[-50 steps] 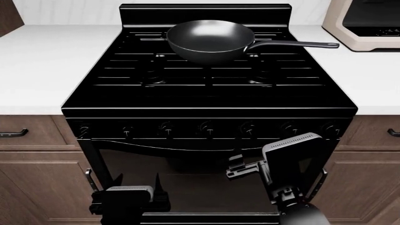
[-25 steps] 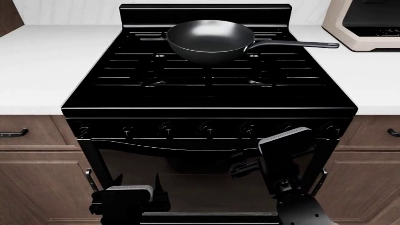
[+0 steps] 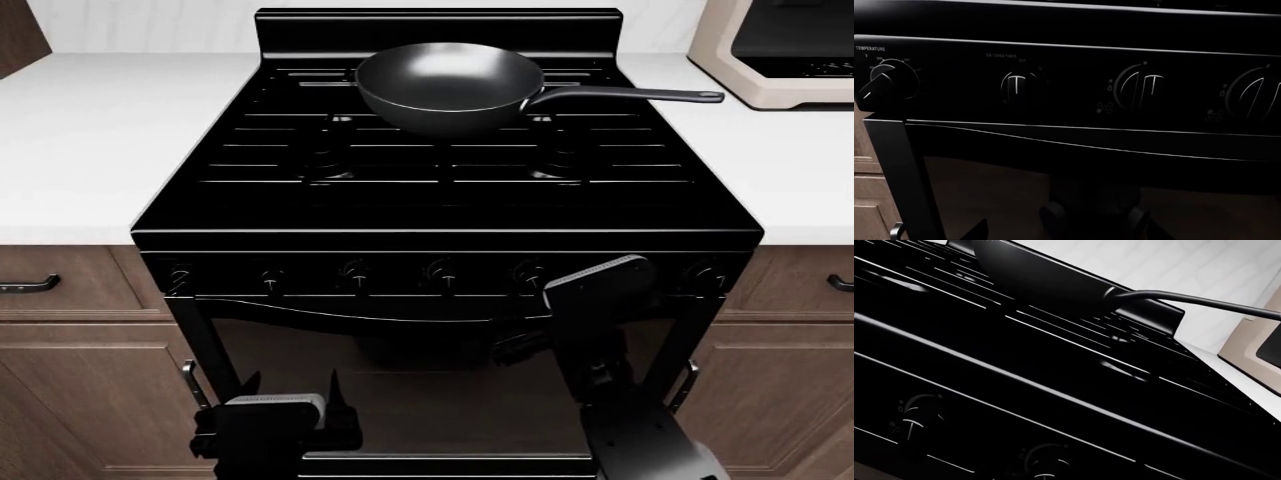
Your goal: Turn off the center burner of the stove.
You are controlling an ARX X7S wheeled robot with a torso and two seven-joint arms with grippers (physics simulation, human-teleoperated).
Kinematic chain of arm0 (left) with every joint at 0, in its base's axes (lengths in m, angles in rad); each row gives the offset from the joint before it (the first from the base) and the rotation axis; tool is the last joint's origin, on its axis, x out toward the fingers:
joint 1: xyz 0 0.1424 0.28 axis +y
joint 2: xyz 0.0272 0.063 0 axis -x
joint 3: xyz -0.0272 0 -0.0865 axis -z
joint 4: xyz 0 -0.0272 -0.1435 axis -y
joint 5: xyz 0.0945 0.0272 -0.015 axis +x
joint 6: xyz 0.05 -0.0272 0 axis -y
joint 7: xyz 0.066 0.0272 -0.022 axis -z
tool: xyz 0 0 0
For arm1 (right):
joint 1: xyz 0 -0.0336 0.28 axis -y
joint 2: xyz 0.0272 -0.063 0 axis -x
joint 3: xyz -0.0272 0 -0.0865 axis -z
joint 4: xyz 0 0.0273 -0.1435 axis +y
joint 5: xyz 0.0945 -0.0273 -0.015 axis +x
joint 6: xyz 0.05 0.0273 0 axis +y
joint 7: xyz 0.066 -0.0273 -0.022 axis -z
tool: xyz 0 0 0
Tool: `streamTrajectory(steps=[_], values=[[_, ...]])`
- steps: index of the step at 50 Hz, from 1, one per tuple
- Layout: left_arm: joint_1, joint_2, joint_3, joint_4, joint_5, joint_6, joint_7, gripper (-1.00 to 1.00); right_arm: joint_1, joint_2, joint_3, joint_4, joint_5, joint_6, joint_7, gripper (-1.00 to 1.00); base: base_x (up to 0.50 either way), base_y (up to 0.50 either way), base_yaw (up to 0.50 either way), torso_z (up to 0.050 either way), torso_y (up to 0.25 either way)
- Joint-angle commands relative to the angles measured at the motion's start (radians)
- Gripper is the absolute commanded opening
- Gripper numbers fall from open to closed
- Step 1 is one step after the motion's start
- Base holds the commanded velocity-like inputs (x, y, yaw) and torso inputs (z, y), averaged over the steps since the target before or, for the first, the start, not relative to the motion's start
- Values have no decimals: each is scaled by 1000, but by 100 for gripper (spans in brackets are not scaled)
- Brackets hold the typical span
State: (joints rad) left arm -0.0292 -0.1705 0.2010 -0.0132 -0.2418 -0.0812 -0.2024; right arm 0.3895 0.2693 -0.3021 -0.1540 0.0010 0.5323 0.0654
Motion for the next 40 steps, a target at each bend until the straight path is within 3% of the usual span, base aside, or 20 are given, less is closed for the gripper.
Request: streamTrajectory(steps=[1, 40], values=[[-4, -4, 3, -5, -10, -1, -6, 100, 42, -6, -18, 78, -4, -15, -4, 100, 0, 0, 0, 0, 0], [-23, -11, 18, -37, -34, -6, -26, 100, 137, -8, -80, 290, -29, -62, -16, 100, 0, 0, 0, 0, 0]])
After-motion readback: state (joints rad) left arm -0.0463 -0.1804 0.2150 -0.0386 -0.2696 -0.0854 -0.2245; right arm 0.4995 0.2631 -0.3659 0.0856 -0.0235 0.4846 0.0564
